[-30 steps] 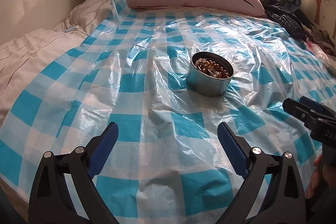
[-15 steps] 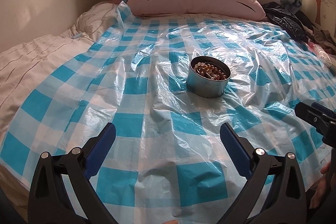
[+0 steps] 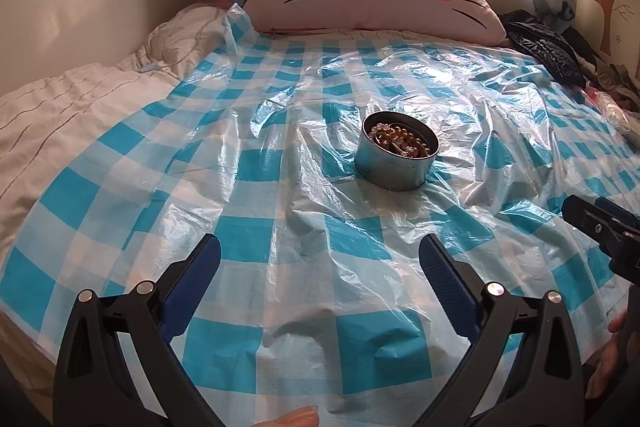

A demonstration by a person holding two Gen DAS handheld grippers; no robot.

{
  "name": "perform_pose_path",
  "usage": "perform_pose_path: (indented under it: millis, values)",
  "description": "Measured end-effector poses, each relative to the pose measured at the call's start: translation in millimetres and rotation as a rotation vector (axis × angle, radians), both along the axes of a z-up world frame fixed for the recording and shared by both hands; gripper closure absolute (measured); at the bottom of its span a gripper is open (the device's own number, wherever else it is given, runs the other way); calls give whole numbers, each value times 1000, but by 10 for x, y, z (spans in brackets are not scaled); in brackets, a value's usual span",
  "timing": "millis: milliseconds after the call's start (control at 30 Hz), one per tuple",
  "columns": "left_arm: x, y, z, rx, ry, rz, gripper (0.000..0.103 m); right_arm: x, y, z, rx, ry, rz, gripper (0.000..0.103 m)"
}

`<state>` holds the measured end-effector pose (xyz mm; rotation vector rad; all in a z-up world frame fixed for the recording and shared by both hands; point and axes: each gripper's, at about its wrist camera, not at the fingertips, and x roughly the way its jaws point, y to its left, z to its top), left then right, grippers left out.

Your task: Organize jewelry

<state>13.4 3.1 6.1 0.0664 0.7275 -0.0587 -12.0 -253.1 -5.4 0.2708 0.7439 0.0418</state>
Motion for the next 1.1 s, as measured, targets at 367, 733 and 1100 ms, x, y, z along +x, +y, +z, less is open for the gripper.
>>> perform_pose_path:
  millis: [367, 733, 1100]
  values:
    - [-34, 13, -3, -22, -10, -24, 7, 0, 22, 0, -11, 2, 3, 7]
    - [-25, 23, -12, -27, -7, -23, 7, 9, 21, -15, -12, 6, 4, 7]
    - [-32, 19, -16, -24, -7, -24, 7, 9, 19, -24, -12, 7, 4, 7]
